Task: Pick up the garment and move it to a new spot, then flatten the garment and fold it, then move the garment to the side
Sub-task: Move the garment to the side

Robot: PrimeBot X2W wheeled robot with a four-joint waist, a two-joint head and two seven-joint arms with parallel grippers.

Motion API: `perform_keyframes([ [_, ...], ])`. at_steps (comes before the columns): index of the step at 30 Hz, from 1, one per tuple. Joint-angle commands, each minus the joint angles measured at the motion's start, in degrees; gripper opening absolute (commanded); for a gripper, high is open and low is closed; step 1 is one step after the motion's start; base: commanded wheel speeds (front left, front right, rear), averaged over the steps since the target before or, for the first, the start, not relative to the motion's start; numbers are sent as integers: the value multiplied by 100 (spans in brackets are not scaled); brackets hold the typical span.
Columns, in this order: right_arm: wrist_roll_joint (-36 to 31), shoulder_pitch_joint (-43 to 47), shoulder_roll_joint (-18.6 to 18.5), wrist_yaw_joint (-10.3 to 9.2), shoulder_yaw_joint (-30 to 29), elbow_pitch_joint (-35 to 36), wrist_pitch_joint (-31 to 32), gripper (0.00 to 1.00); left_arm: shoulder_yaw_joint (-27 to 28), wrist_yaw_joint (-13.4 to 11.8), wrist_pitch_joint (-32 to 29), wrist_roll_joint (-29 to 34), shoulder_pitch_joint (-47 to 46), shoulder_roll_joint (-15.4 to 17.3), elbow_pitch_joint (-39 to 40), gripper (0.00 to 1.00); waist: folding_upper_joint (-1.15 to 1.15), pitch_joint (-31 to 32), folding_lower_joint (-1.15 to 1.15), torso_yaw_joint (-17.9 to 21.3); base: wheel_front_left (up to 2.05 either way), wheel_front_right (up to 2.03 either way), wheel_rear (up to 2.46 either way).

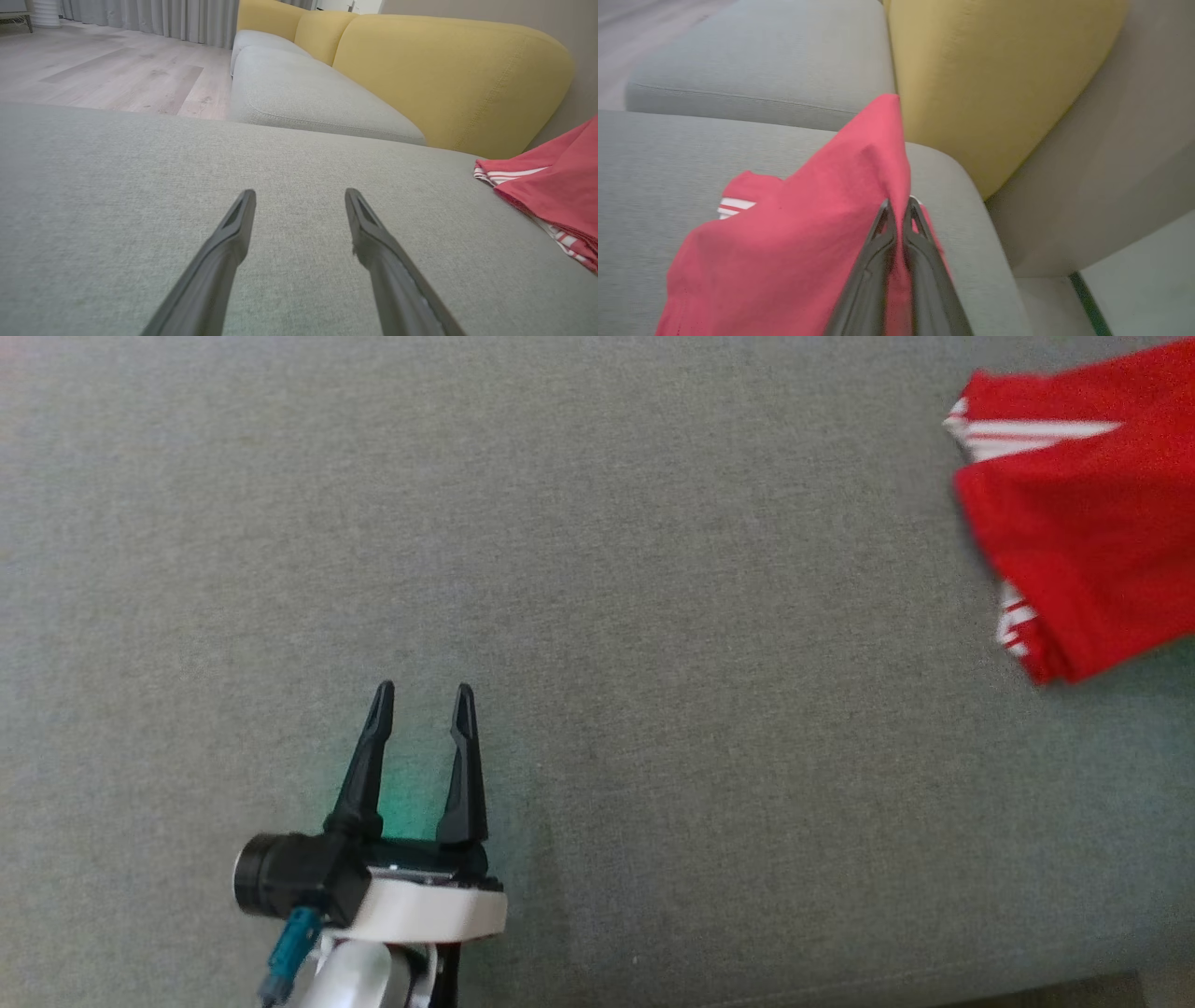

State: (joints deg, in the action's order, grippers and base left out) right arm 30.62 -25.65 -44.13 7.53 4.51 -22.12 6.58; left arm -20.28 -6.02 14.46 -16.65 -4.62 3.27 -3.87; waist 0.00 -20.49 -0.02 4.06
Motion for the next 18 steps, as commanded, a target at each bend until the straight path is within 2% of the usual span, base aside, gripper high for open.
perform_keyframes([
  [1, -123, -1, -223, -4, -101, 119, -1, 82, 177, 16, 54, -30, -106, -39, 149, 100, 0, -30, 2, 32, 0, 0, 0],
  [2, -267, 27, -111, -4, -243, 130, -25, 100, 189, 23, 54, -83, -122, -39, 160, 100, 0, 4, 2, 26, 0, 0, 0],
  [8, -948, 625, 1030, -4, -444, 404, -162, 100, 183, 66, 54, -104, -5, -39, 88, 100, 0, 523, 2, -109, 0, 0, 0],
  [13, -1097, 1291, 1994, -4, -71, 486, -363, 100, 233, 31, 54, 74, 244, -39, 136, 100, 0, 1123, 2, -305, 0, 0, 0],
  [18, -1107, 1760, 2724, -4, 326, 239, -909, 100, 292, 36, 54, 109, 611, -39, 82, 100, 0, 1695, 2, -515, 0, 0, 0],
])
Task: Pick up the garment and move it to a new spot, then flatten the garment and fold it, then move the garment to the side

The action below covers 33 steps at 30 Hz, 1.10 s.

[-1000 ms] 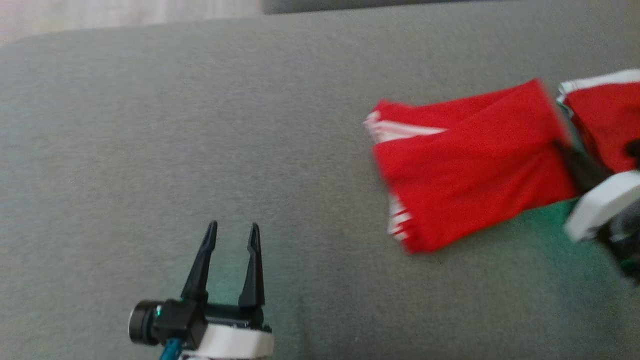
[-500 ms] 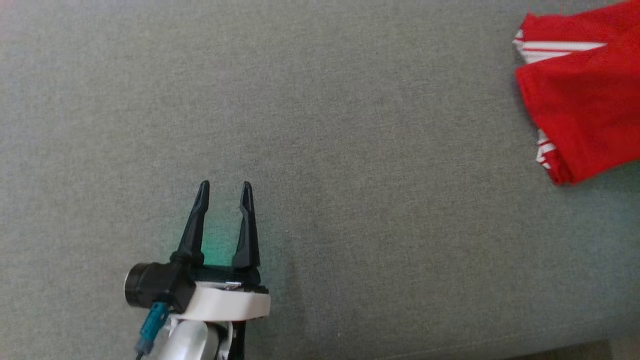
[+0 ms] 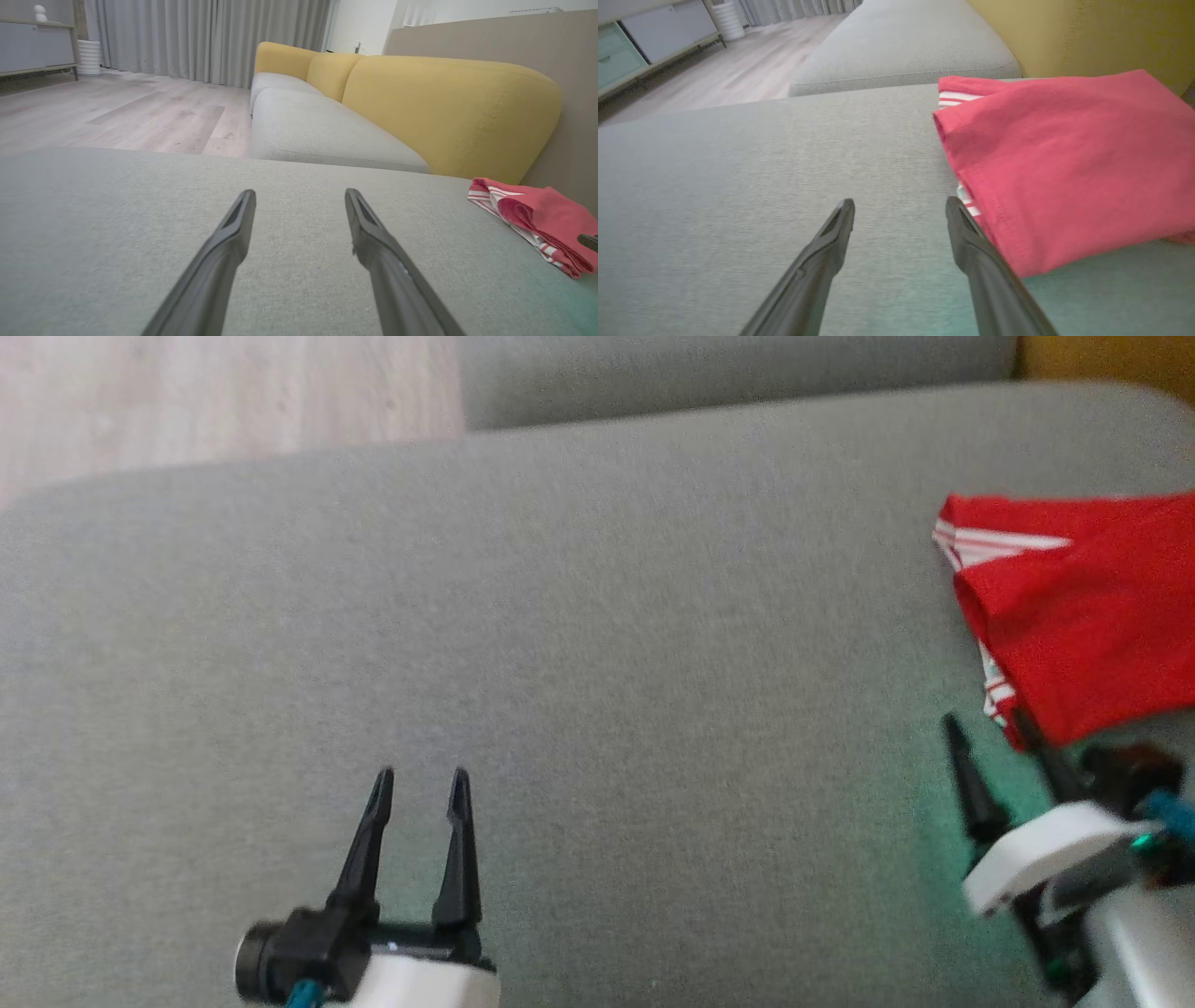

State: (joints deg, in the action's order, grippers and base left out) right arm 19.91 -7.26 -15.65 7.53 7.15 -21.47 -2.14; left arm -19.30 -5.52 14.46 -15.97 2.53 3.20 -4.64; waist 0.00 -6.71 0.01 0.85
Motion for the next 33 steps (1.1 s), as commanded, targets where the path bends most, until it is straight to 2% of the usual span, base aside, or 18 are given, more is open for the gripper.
perform_keyframes([
  [1, -40, 13, 10, -4, 132, 121, -190, 100, 219, -16, 54, 40, -25, -33, 148, 100, 0, 435, -1, -234, 0, 0, 0],
  [6, -232, 535, 529, -4, 300, -12, -1065, 100, 411, 14, 54, 37, 386, -33, 161, 100, 0, 907, -1, -401, 0, 0, 0],
  [9, -843, 800, 666, -4, 316, 104, -1260, 100, 565, 19, 54, 73, 621, -33, 236, 100, 0, 1081, -1, -445, 0, 0, 0],
  [13, -1324, 1202, 902, -4, 215, 734, -1282, 100, 726, 73, 54, 166, 935, -33, 324, 100, 0, 1241, -1, -462, 0, 0, 0],
  [18, -1538, 1624, 1064, -4, -13, 1249, -1284, 100, 883, 151, 54, 277, 1192, -33, 429, 100, 0, 1331, -1, -461, 0, 0, 0],
  [23, -1497, 1777, 1180, -4, -185, 1389, -1285, 100, 956, 195, 54, 279, 1255, -33, 429, 100, 0, 1385, -1, -485, 0, 0, 0],
  [33, -1485, 1790, 1252, -4, -162, 1350, -1286, 100, 998, 214, 54, 294, 1266, -33, 400, 100, 0, 1418, -1, -488, 0, 0, 0],
])
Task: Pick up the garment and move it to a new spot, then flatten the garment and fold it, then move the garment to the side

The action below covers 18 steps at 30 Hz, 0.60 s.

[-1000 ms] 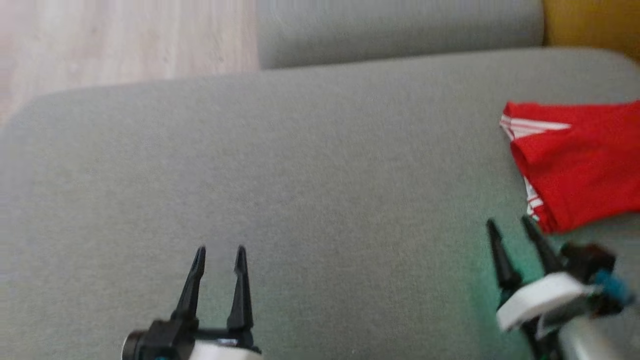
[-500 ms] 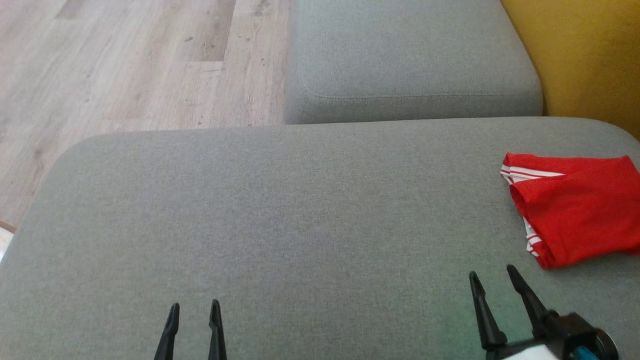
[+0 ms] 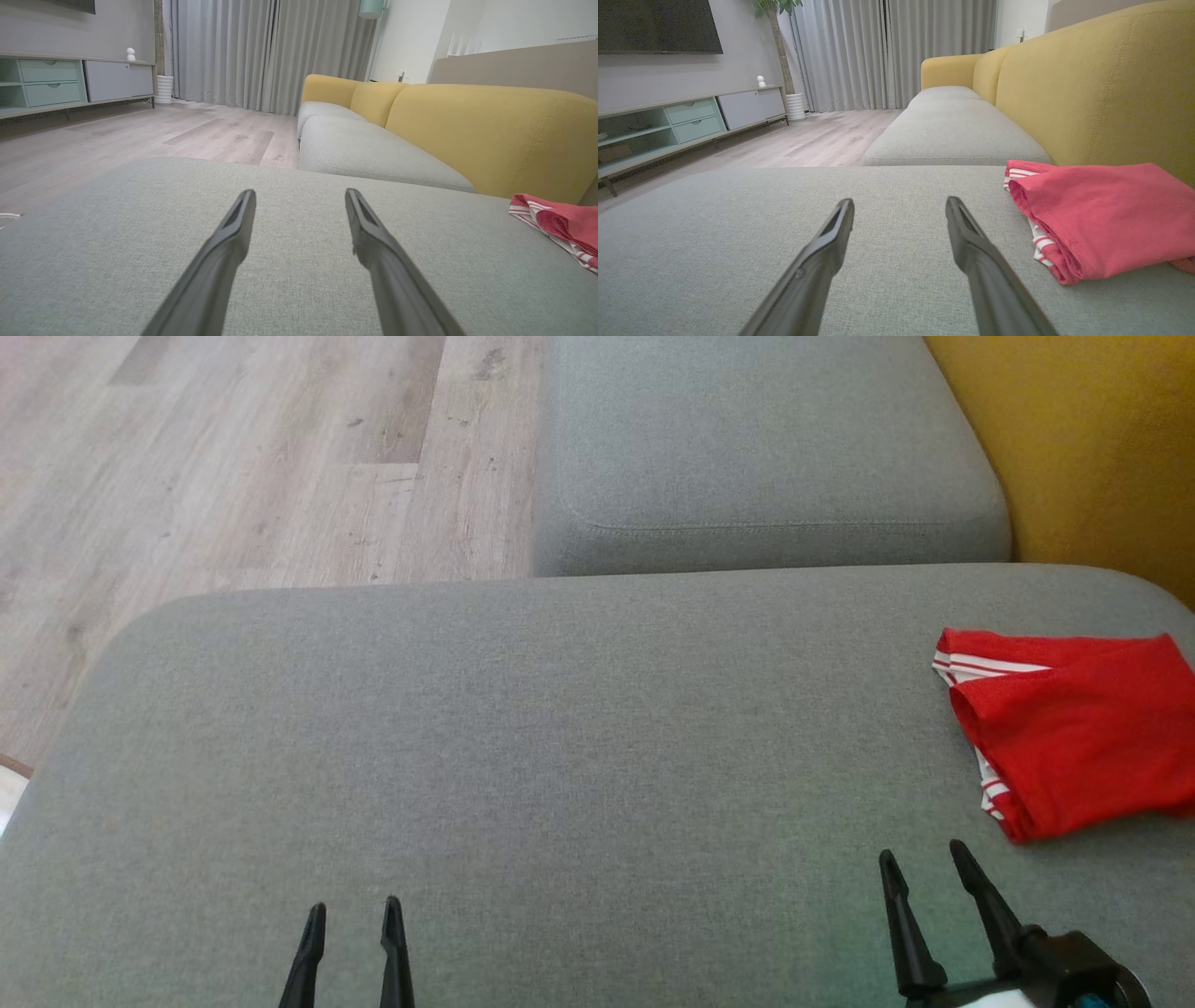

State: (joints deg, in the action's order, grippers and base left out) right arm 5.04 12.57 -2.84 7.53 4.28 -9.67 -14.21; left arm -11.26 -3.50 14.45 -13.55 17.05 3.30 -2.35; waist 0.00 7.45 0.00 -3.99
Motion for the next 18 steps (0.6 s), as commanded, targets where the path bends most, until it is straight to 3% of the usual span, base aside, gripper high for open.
perform_keyframes([
  [1, 3, -193, -25, -4, 117, 166, -78, 100, 193, 13, 55, 53, -188, -42, 162, 100, 0, 8, 0, -10, 0, 0, 0],
  [3, -57, -189, -19, -4, 100, 153, -78, 100, 188, 20, 55, 73, -208, -42, 120, 100, 0, 34, 0, -31, 0, 0, 0],
  [4, -25, 0, 10, 0, -8, -10, 0, 0, 0, 5, 0, 7, 0, 0, -48, 0, 0, 35, 0, -30, 0, 0, 0],
  [18, 800, -121, -27, 0, -33, -277, 151, 0, 82, 86, -157, -761, -153, 41, -374, 0, 0, -35, 0, 7, 0, 0, 0],
])
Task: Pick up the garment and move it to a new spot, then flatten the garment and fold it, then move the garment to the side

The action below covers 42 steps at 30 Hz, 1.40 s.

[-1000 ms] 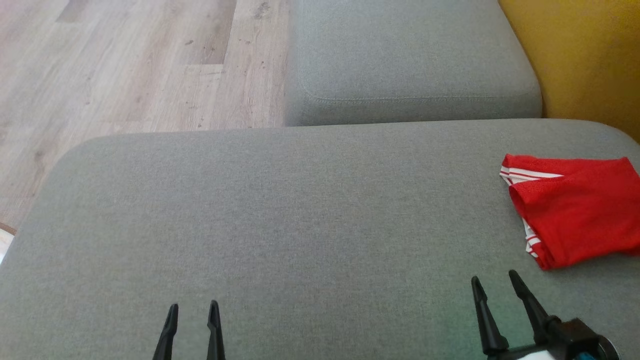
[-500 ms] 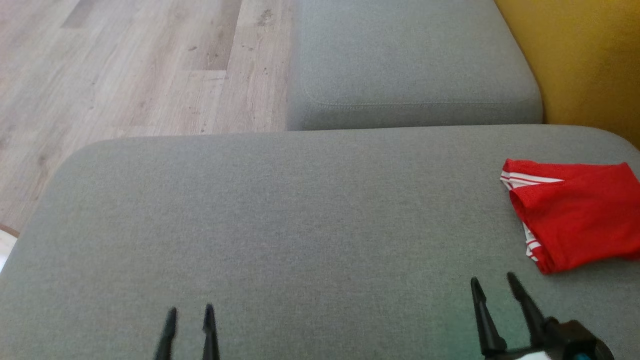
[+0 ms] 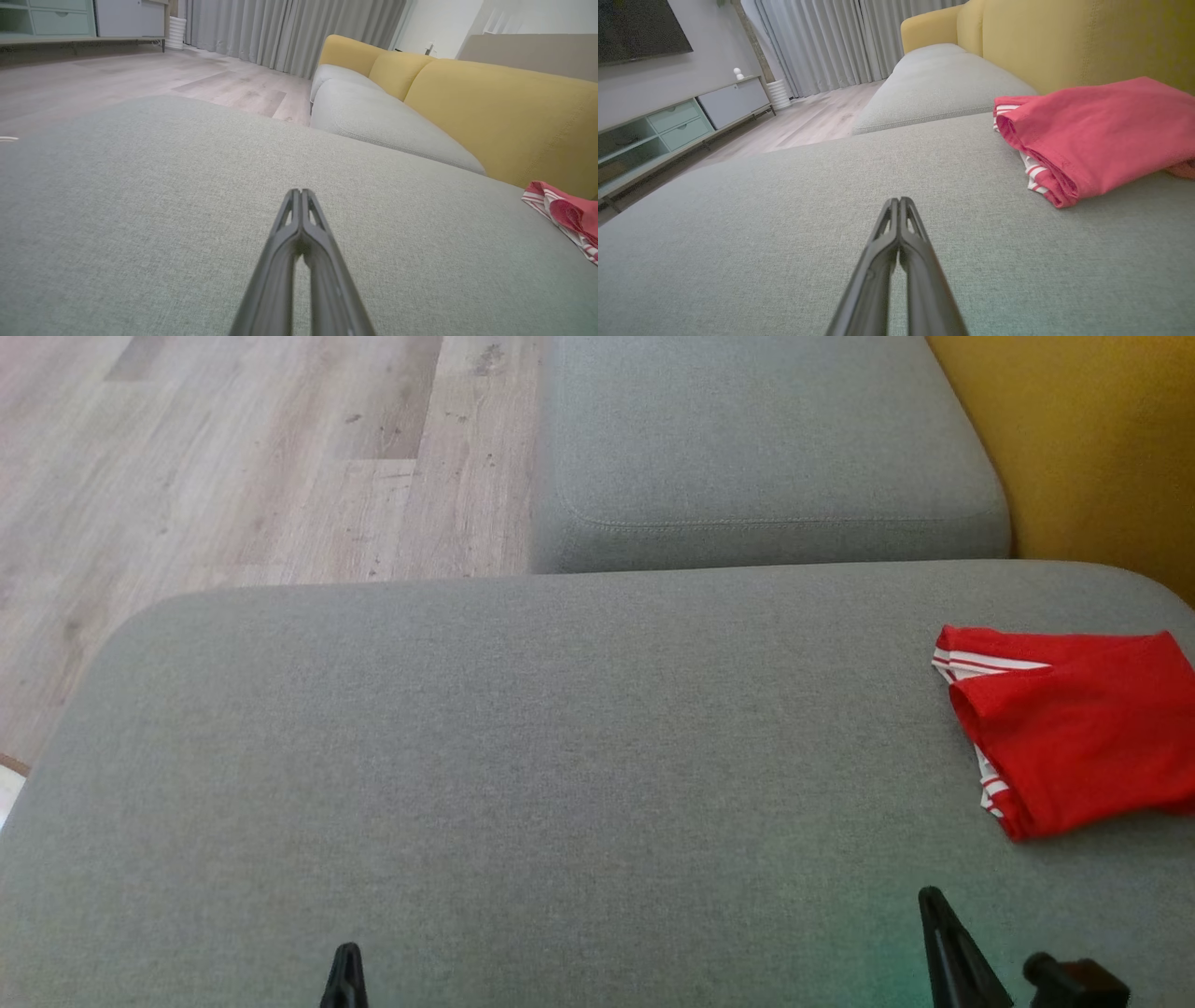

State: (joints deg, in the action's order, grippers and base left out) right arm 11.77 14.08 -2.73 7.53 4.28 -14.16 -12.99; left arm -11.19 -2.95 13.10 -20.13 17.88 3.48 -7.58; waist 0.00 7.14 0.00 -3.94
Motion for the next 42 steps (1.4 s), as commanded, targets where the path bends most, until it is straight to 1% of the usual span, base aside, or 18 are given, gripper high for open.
perform_keyframes([
  [1, 200, -288, -41, 0, -38, 169, 43, 0, 85, 41, -34, -171, -256, 27, 139, 0, 0, -10, 0, 5, 0, 0, 0],
  [14, 1219, -504, -78, -1, -113, 147, 235, 0, 221, 173, -217, -1104, -533, 69, 14, 0, 0, -99, 0, 53, 0, 0, 0],
  [42, 3148, -912, -119, -2, -295, 116, 637, 0, 533, 411, -603, -2861, -1035, 114, -154, 0, 0, -272, 0, 146, 0, 0, 0],
])
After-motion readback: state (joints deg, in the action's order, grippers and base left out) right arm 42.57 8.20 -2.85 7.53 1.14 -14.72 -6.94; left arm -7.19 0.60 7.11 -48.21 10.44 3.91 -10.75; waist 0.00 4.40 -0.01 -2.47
